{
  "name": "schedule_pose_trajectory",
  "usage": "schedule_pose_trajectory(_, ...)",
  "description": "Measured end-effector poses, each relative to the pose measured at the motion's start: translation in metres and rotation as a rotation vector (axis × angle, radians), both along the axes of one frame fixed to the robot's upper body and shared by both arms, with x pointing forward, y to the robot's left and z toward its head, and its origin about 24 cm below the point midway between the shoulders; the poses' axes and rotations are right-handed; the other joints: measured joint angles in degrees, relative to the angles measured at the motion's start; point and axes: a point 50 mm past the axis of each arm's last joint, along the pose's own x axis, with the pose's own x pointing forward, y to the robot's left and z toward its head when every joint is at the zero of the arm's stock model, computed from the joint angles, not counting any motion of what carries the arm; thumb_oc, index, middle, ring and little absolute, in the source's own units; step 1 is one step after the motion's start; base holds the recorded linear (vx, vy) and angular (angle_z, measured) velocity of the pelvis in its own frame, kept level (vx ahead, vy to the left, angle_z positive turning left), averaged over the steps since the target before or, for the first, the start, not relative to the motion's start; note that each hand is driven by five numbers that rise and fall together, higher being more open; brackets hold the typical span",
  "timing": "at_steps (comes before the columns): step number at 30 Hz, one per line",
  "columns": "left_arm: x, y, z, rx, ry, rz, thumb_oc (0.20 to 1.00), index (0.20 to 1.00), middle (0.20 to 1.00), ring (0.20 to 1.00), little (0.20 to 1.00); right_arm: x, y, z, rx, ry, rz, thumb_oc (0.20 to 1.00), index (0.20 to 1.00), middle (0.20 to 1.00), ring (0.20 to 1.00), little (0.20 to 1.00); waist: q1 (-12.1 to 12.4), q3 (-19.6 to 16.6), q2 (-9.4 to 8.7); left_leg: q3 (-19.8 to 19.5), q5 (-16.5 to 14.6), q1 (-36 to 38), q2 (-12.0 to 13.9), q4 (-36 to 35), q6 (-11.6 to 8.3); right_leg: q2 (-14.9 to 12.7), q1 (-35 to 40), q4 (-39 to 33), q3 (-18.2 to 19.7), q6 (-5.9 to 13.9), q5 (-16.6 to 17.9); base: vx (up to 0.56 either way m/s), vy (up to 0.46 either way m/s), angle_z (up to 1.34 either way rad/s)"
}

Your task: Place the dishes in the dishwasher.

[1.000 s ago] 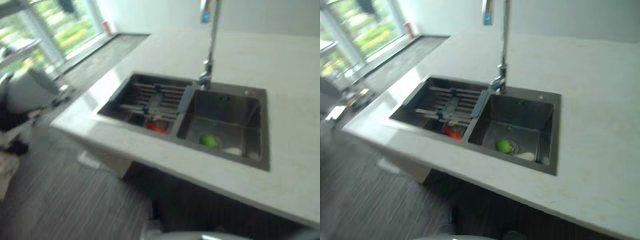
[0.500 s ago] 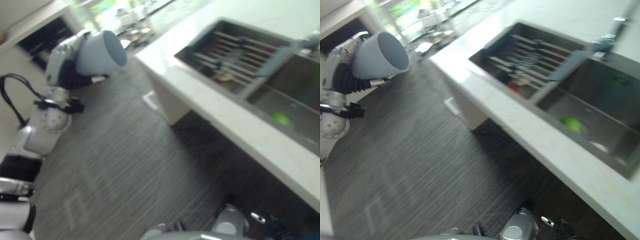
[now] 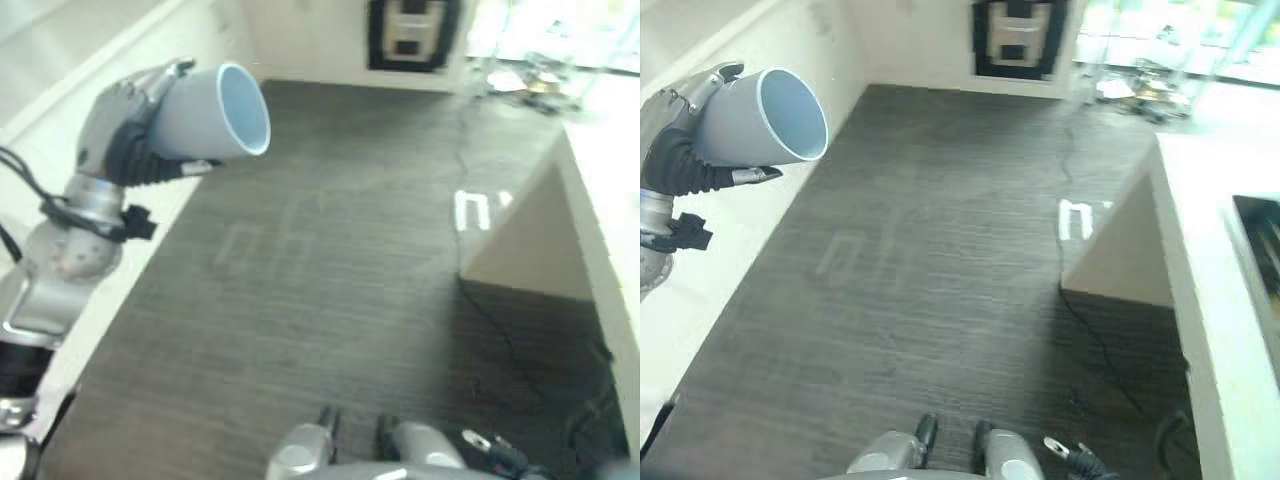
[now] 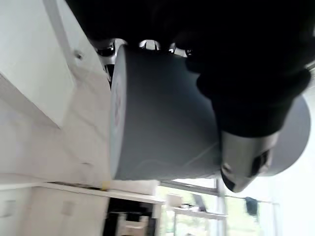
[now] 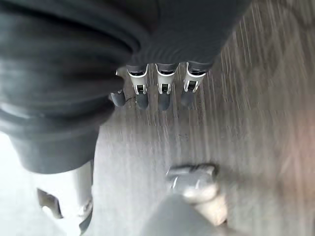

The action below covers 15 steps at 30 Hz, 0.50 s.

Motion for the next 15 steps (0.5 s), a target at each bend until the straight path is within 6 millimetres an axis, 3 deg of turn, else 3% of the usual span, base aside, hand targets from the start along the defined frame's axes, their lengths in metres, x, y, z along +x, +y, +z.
schedule_pose_trajectory(2,0.000,-0.003,0.005,0.014,-0.007,-0.009,0.200,0.200,0.200,0.200,0.200,0.014,-0.005,0.004,0.006,-0.031,-0.004,1.000,1.000,1.000,1.000,1.000,-0.1,-0.1,0.67,1.0,0.8,0.2,1.5,-0.1,-1.34,0.5,2.0,-3.0,-2.6,-0.54,1.1,0.00,-0.180,0.53)
schedule_pose_trajectory(3,0.001,-0.003,0.005,0.025,0.016,-0.004,0.200,0.200,0.200,0.200,0.200,0.029,-0.009,0.009,0.010,-0.066,0.013,1.000,1.000,1.000,1.000,1.000,-0.5,-0.5,1.41,3.6,1.9,3.4,3.6,-0.2,-3.70,1.7,3.8,-4.5,-3.0,-0.54,1.1,0.03,-0.152,0.08)
schedule_pose_trajectory(4,0.001,-0.004,0.005,0.035,0.024,-0.006,0.200,0.200,0.200,0.200,0.200,0.039,-0.012,0.013,0.007,-0.085,0.016,1.000,1.000,1.000,1.000,1.000,-1.3,-0.4,1.55,4.9,2.7,3.8,3.9,-0.6,-5.09,1.8,4.1,-4.9,-3.1,-0.23,0.9,-0.02,-0.143,-0.06)
schedule_pose_trajectory(6,0.002,-0.003,0.008,0.053,0.048,0.007,0.200,0.200,0.200,0.200,0.200,0.042,-0.012,0.013,0.018,-0.076,0.017,1.000,1.000,1.000,1.000,1.000,-1.8,-0.5,1.59,6.2,2.9,3.8,3.8,-0.7,-5.42,1.5,4.1,-5.0,-3.3,-0.17,1.1,-0.05,-0.071,-0.02)
schedule_pose_trajectory(10,0.007,-0.015,0.037,0.058,0.023,-0.053,0.200,0.200,0.200,0.200,0.200,0.030,-0.015,0.010,0.043,-0.050,-0.038,1.000,1.000,1.000,1.000,1.000,-4.0,-0.4,2.70,11.0,3.4,4.5,3.4,-2.5,-5.11,0.5,4.7,-6.1,-3.8,0.73,1.3,-0.02,-0.009,0.04)
schedule_pose_trajectory(15,0.016,-0.022,0.025,0.102,0.104,-0.081,0.200,0.200,0.200,0.200,0.200,0.022,-0.014,0.009,0.054,-0.031,-0.042,1.000,1.000,1.000,1.000,1.000,-7.7,-0.5,3.40,12.7,3.4,6.5,2.9,-3.4,-5.01,0.2,6.5,-7.5,-2.8,1.24,1.6,0.02,0.000,-0.12)
